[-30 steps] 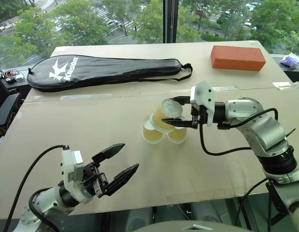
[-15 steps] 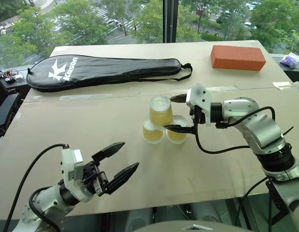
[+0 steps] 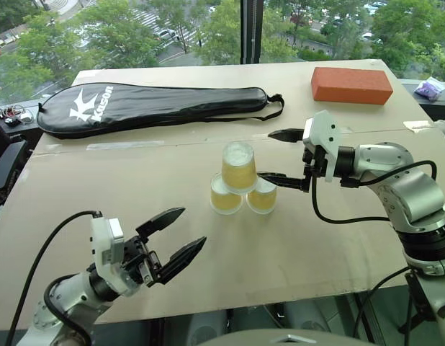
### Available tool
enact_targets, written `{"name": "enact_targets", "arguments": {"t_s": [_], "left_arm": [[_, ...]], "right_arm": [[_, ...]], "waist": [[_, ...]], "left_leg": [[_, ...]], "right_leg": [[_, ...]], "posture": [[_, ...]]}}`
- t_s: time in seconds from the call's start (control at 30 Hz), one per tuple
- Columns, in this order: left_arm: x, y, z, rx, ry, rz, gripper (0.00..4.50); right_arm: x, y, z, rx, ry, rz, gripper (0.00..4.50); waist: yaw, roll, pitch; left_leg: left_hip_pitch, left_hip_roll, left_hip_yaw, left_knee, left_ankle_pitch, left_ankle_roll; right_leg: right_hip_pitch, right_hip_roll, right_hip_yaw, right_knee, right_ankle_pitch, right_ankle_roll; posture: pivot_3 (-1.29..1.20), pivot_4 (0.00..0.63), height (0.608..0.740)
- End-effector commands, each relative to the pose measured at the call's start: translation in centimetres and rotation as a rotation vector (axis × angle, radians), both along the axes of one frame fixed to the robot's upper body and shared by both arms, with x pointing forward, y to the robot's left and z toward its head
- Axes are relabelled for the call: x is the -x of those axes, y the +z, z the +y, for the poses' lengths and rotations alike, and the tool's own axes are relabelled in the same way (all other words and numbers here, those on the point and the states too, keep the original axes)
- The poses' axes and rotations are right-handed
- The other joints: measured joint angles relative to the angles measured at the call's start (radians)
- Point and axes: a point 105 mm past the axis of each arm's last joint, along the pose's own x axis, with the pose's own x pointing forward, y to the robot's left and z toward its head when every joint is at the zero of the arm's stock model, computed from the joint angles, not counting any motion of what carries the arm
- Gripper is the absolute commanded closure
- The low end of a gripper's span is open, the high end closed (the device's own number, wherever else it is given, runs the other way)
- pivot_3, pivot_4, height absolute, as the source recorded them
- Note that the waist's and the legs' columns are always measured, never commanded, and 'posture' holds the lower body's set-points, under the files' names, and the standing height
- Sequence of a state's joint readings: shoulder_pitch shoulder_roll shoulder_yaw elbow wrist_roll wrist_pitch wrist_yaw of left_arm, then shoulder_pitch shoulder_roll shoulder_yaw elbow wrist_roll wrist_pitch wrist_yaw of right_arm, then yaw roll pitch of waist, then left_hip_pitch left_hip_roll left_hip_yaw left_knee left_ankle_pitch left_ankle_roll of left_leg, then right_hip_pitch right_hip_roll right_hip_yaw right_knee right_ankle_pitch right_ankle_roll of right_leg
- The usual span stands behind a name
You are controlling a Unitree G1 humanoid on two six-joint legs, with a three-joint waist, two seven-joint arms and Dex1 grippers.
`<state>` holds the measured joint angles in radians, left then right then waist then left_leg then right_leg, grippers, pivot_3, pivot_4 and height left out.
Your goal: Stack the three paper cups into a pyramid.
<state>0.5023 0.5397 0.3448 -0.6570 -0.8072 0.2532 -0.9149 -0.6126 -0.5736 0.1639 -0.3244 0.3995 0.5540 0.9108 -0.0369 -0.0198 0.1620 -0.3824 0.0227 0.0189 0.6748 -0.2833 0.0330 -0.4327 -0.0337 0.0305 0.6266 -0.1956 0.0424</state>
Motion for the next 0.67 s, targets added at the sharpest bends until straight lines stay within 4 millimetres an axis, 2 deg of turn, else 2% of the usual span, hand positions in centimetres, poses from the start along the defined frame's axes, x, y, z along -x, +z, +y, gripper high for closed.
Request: {"name": "enact_targets", "arguments": {"t_s": [0.03,0.13,0.3,0.4,0.5,0.53,0.67], "left_arm": [[-0.1,0.5,-0.1,0.0,-0.013,-0.022,0.0],[-0.1,0.6,0.1,0.012,0.001,-0.021,0.0],[-0.3,0.3,1.4,0.022,0.127,0.021,0.0],[0.0,-0.4,2.7,0.004,0.183,0.064,0.0],[0.6,-2.3,5.1,-0.054,0.255,0.144,0.0],[0.8,-2.8,5.4,-0.072,0.254,0.168,0.0],[0.6,-3.6,5.9,-0.13,0.258,0.188,0.0]], "right_arm": [[0.6,1.3,-1.0,-0.033,0.009,-0.053,0.01],[2.3,1.2,-2.3,-0.062,0.065,-0.022,0.01],[4.1,-0.7,-6.8,-0.094,-0.021,0.072,0.01],[5.4,-3.5,-9.8,-0.041,-0.096,0.139,0.01],[7.1,-7.8,-14.1,0.016,-0.226,0.247,0.01],[7.4,-8.5,-15.0,0.012,-0.265,0.262,0.01],[8.0,-10.1,-16.7,0.012,-0.338,0.291,0.01]], "waist": [[0.001,0.0,0.0],[0.009,0.0,0.0],[0.024,-0.001,0.0],[0.026,-0.001,0.0],[0.029,-0.004,-0.001],[0.028,-0.003,-0.001],[0.02,-0.002,-0.001]], "left_leg": [[0.0,0.0,0.0,0.0,0.0,0.0],[-0.001,0.0,0.0,0.0,0.0,0.0],[-0.001,0.0,0.0,0.0,0.0,0.0],[-0.001,0.0,0.001,0.0,0.0,0.0],[0.0,0.0,0.002,0.0,0.0,0.0],[0.0,0.0,0.003,0.0,0.0,0.0],[0.003,0.0,0.002,0.0,0.0,0.0]], "right_leg": [[0.0,0.0,0.0,0.0,0.0,0.0],[0.0,-0.001,-0.001,0.0,0.0,0.0],[0.0,-0.001,0.0,-0.002,0.0,0.001],[0.001,-0.002,0.0,-0.001,-0.002,0.004],[0.002,-0.001,-0.002,-0.001,-0.003,0.004],[0.002,0.0,-0.003,-0.001,-0.003,0.005],[0.002,0.0,0.0,0.0,-0.003,0.004]], "posture": [[0.0,0.15,0.74],[0.0,0.15,0.74],[0.0,0.15,0.74],[0.0,0.15,0.74],[0.0,0.15,0.74],[0.0,0.15,0.74],[0.0,0.15,0.74]]}}
